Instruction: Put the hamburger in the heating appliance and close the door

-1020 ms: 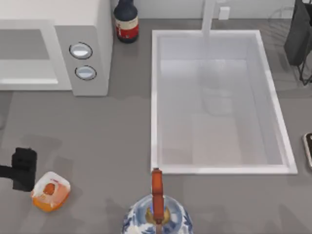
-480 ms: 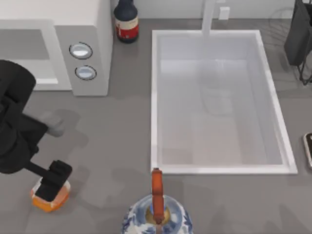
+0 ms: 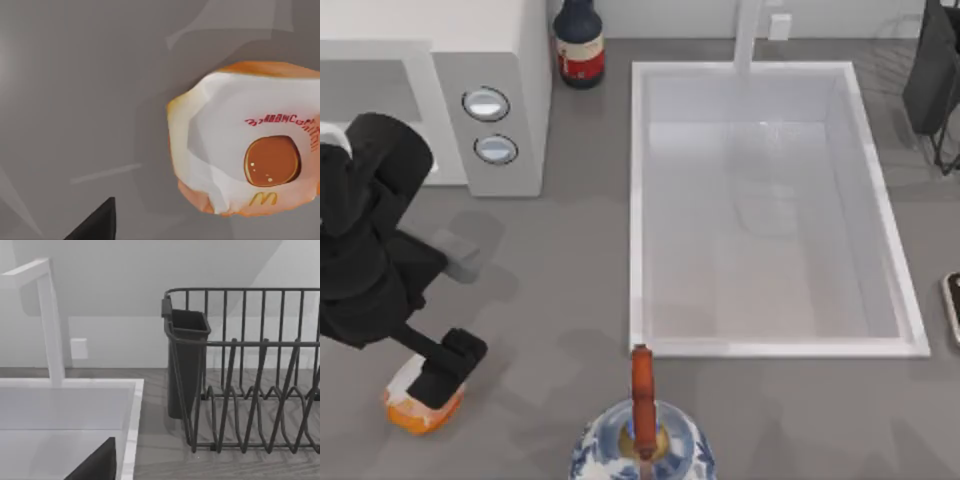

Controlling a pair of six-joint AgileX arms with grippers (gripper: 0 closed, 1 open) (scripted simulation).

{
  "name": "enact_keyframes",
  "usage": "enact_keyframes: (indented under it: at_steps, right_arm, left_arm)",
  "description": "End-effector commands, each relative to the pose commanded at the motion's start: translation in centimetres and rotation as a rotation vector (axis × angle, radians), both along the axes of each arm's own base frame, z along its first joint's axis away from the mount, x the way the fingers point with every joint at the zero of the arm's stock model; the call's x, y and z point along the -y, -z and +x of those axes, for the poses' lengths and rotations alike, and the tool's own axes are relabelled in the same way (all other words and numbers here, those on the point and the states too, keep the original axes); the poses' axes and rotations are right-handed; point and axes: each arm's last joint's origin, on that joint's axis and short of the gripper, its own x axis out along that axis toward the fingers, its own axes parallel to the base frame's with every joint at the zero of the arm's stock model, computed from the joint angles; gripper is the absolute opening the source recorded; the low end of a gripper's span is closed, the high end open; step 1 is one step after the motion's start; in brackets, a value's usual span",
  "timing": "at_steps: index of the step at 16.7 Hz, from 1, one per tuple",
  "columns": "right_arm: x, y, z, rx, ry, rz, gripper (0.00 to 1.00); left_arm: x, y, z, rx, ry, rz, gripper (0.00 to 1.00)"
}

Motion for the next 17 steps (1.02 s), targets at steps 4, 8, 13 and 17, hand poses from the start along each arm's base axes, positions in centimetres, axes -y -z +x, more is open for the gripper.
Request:
enact_keyframes:
  at_steps: [4,8,13,17]
  right_arm:
    - [0.0,0.0,0.0,0.0,0.0,0.0,1.0]
    - [0.0,0.0,0.0,0.0,0.0,0.0,1.0]
    - [0.0,0.0,0.0,0.0,0.0,0.0,1.0]
    - [0.0,0.0,0.0,0.0,0.0,0.0,1.0]
  left_arm:
    - [-0.1,1.1,0.0,-0.005,-0.001,0.002,1.0]
    - [0.1,4.9,0.4,0.012,-0.001,-0.004,1.0]
    - [-0.1,8.0,0.0,0.0,0.0,0.0,1.0]
    - [-0.1,8.0,0.0,0.0,0.0,0.0,0.92]
